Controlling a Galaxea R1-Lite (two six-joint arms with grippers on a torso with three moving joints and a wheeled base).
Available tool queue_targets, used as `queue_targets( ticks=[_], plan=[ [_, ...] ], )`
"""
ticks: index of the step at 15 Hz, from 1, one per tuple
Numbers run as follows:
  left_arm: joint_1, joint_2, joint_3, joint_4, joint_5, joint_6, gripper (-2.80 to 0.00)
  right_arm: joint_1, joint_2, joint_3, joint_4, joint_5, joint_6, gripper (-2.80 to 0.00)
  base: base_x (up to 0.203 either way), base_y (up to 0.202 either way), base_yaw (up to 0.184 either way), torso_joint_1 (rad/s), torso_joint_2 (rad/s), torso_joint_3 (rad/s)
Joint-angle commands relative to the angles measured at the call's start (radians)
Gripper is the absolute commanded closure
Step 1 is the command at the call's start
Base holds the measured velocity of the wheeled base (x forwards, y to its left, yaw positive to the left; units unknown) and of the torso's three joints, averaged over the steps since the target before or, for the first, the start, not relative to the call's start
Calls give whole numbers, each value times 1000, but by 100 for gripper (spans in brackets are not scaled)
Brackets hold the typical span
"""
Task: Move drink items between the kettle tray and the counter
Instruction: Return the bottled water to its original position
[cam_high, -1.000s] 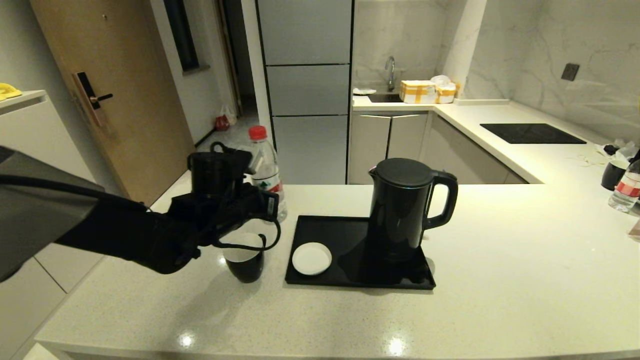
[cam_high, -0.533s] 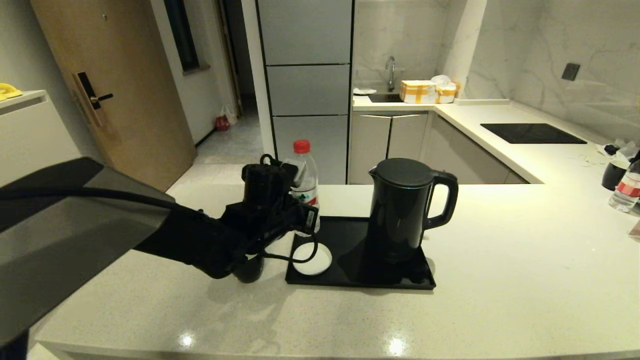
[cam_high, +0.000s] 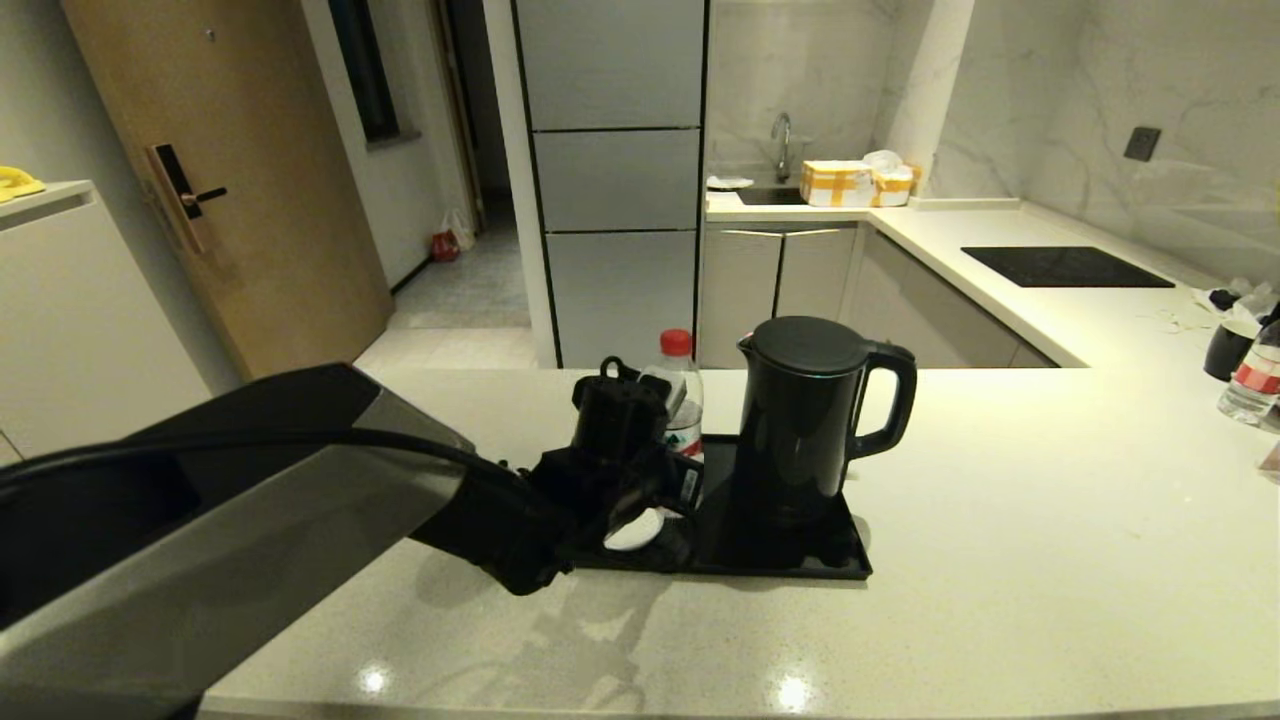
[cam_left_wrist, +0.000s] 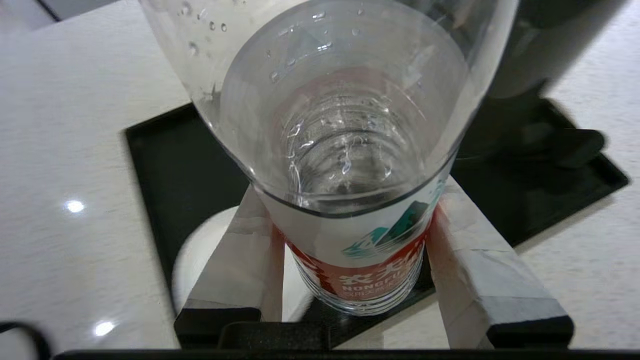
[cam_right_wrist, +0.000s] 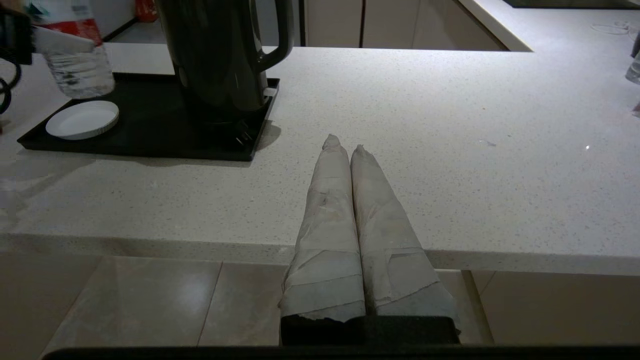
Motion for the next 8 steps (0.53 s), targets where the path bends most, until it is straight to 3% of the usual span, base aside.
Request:
queue_targets(
  ticks=[1, 8],
  plan=[
    [-22, 52, -33, -3, 3, -2, 0, 0, 1, 0, 0, 1, -1, 0, 0, 0, 0, 0, 0, 0],
    [-57, 184, -139, -10, 34, -1, 0, 0, 1, 0, 0, 1, -1, 0, 0, 0, 0, 0, 0, 0]
  ],
)
